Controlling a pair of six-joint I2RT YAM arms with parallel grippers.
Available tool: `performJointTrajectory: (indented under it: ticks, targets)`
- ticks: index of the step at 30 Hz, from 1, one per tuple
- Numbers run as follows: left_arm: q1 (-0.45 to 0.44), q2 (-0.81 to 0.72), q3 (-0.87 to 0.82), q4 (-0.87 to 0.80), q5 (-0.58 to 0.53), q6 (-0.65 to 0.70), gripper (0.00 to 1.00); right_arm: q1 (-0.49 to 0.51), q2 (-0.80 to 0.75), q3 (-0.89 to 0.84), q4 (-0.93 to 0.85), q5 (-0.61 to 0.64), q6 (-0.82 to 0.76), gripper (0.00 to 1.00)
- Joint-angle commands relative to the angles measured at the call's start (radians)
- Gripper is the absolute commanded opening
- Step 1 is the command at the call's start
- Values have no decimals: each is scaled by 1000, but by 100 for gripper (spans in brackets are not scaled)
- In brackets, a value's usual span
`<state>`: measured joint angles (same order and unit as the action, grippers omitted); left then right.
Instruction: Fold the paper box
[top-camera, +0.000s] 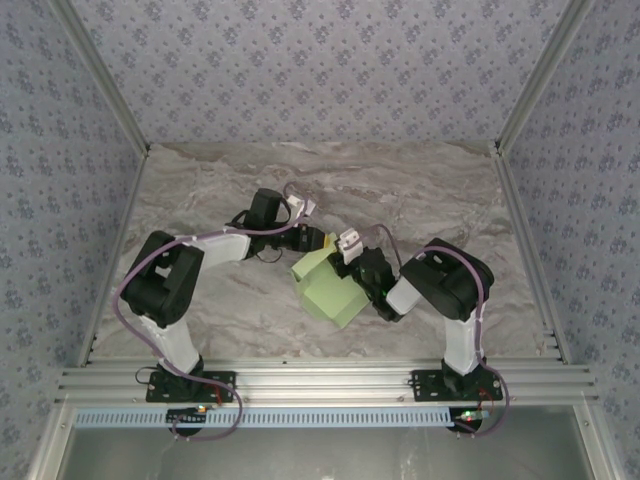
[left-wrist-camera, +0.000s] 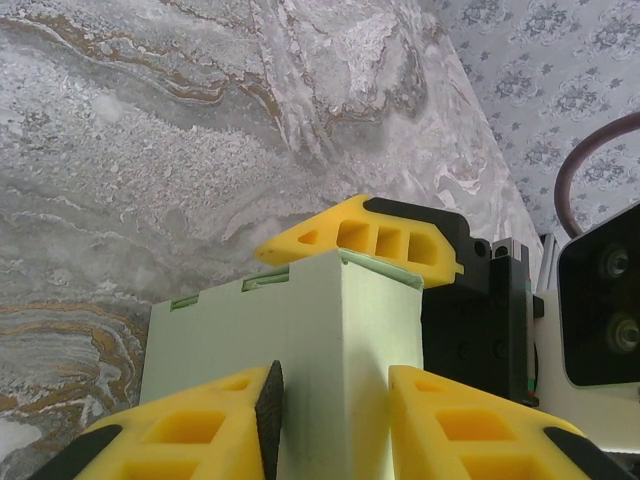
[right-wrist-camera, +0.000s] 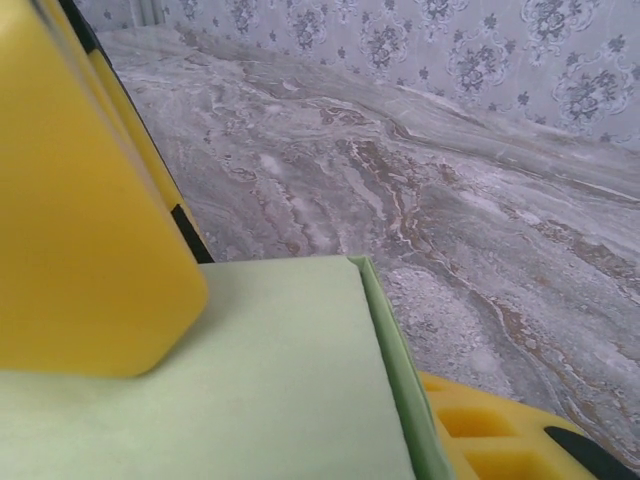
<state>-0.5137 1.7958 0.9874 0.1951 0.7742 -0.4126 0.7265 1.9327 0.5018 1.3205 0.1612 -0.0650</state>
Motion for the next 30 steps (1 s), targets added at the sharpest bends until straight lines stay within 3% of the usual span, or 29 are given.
performJointTrajectory:
  ticks: [1,9,22,24,26,30]
  targets:
    - [-43,45,-9,-57,14,-1,34,14,-5,-2,67,34,-19,36]
    - [-42,51,11,-131,51,56,32,6,-101,-13,32,31,-84,30]
    - [-48,57,27,-175,83,82,31,14,-84,-11,38,7,-144,9]
    - [-52,61,26,-166,89,78,31,23,-79,-15,52,56,-150,4]
    - [-52,65,26,-155,94,62,31,54,-81,-7,25,211,-153,0]
    - [-58,53,10,-102,92,29,32,92,-65,10,-2,340,-162,4]
